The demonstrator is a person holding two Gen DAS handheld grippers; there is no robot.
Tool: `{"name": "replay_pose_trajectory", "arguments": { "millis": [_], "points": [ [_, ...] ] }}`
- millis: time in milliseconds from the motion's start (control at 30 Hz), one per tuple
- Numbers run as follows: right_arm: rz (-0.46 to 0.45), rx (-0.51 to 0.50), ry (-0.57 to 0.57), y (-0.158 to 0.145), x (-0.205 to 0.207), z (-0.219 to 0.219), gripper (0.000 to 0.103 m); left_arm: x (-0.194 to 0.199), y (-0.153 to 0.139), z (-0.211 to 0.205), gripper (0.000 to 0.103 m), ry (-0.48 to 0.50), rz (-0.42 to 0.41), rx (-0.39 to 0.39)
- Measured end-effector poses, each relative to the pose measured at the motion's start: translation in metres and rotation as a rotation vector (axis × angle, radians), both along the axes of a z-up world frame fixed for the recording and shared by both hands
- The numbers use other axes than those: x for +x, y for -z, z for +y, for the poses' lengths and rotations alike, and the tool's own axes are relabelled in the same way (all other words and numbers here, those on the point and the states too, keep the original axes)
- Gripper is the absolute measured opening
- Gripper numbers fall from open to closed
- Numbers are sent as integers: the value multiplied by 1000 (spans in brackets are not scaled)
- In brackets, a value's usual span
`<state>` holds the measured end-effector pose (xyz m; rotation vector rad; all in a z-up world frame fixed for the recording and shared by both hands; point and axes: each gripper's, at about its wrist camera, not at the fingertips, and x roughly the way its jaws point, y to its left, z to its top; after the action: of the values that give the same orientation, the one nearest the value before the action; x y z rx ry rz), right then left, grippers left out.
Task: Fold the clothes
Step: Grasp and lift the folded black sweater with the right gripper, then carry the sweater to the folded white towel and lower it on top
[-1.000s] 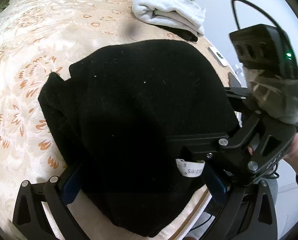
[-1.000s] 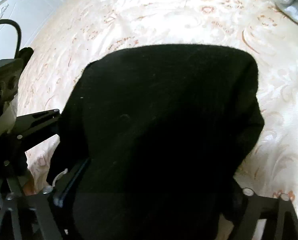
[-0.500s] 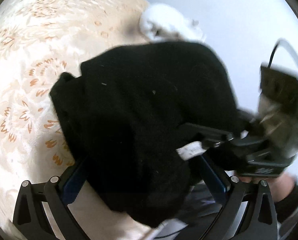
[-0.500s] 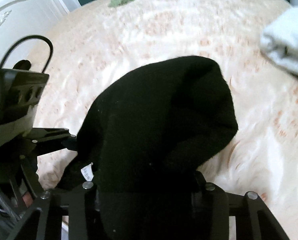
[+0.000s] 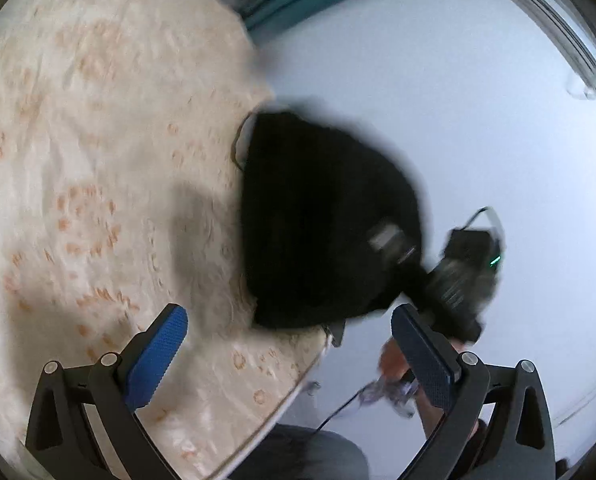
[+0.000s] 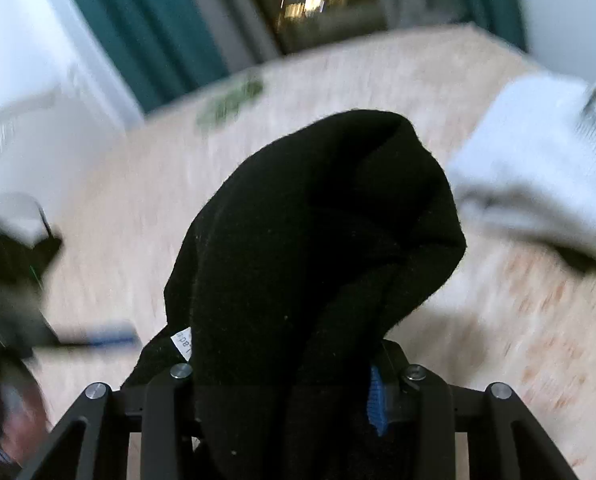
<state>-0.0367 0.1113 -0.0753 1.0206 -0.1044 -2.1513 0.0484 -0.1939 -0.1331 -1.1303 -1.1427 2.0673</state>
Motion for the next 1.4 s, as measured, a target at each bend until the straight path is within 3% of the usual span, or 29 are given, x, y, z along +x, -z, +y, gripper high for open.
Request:
{"name": "replay_pose_trajectory", "arguments": {
  "millis": [167,367,500,800,900,1000,1067,1100,1133,1233,1400],
  "points": [
    [126,-76,118,-69,-44,30,43,2,13,15,103,29,-30,-82],
    [205,-74,273,-119,-112,57,44,0,28,14,103,33,-65,-73],
    [180,-40,344,-111,-159,63,44,-10,48,16,103,5,-98,-32],
    [-18,-81,428,-20,-255,73,45,-21,73,17,103,4,-151,-50],
    [-50,35,496,13,-282,79,47,-24,81,13,103,0,-165,-16],
    [-68,127,543,39,-301,90,58,-26,88,9,103,-10,-178,-2],
    [-49,200,554,46,-306,91,76,-26,94,7,103,-19,-192,-8],
    [-47,245,559,48,-307,85,94,-26,96,8,103,-20,-203,-4],
    [-66,268,560,52,-309,85,102,-27,97,10,103,-17,-204,-6],
    [-186,205,518,57,-313,72,102,-27,93,19,103,-4,-190,-31],
    [-187,279,476,37,-306,59,103,-26,84,31,103,18,-163,-76]
  ]
}}
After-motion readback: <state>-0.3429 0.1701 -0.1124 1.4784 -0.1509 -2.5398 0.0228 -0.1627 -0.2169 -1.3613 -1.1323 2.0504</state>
